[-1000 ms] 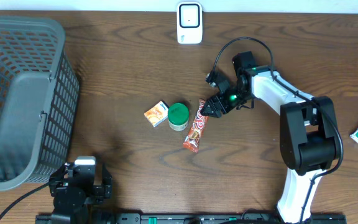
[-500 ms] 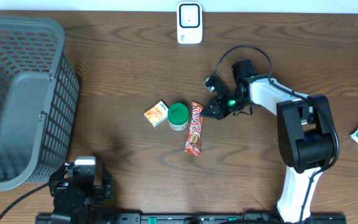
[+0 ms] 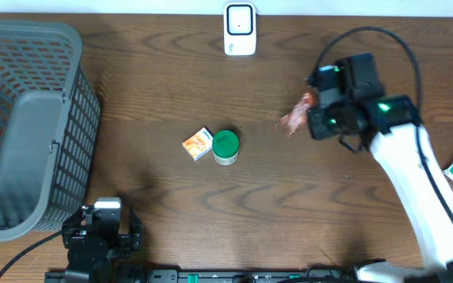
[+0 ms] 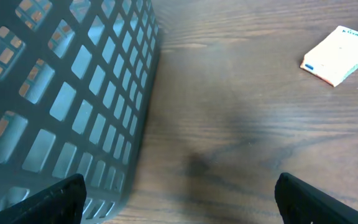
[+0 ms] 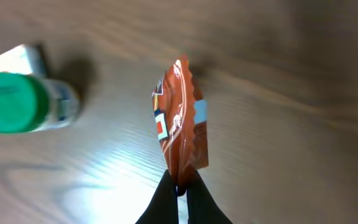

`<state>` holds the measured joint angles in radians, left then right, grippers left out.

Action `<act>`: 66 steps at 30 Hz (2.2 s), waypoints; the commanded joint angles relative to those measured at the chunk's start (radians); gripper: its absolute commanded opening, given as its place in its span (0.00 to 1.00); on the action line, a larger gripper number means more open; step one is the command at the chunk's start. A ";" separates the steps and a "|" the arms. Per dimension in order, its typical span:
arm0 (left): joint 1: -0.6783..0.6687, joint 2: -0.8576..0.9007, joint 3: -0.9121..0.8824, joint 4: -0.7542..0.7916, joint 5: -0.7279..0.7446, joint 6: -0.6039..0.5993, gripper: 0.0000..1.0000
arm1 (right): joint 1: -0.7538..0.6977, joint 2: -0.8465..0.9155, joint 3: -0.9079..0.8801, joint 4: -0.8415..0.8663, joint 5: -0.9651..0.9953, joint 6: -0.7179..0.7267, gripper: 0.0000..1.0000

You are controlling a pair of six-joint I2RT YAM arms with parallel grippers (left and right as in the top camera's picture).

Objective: Scan the item barcode
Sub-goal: 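Grasp the red Top bar with the right gripper, then lift and rotate the Top bar, set it down horizontally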

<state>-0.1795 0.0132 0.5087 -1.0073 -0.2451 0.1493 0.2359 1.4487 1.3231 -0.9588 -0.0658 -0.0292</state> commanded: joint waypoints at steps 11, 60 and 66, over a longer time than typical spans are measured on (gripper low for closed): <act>0.004 -0.002 0.002 -0.001 -0.002 -0.013 0.95 | 0.404 0.039 -0.038 -0.085 0.246 0.191 0.23; 0.004 -0.002 0.002 -0.001 -0.002 -0.013 0.95 | 0.418 0.326 -0.404 0.138 0.396 0.376 0.01; 0.004 -0.002 0.002 -0.001 -0.002 -0.013 0.95 | 0.396 0.101 -0.105 -0.054 -0.010 0.369 0.01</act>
<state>-0.1795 0.0132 0.5087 -1.0069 -0.2451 0.1490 0.6559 1.6810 1.0649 -0.9936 0.2142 0.3298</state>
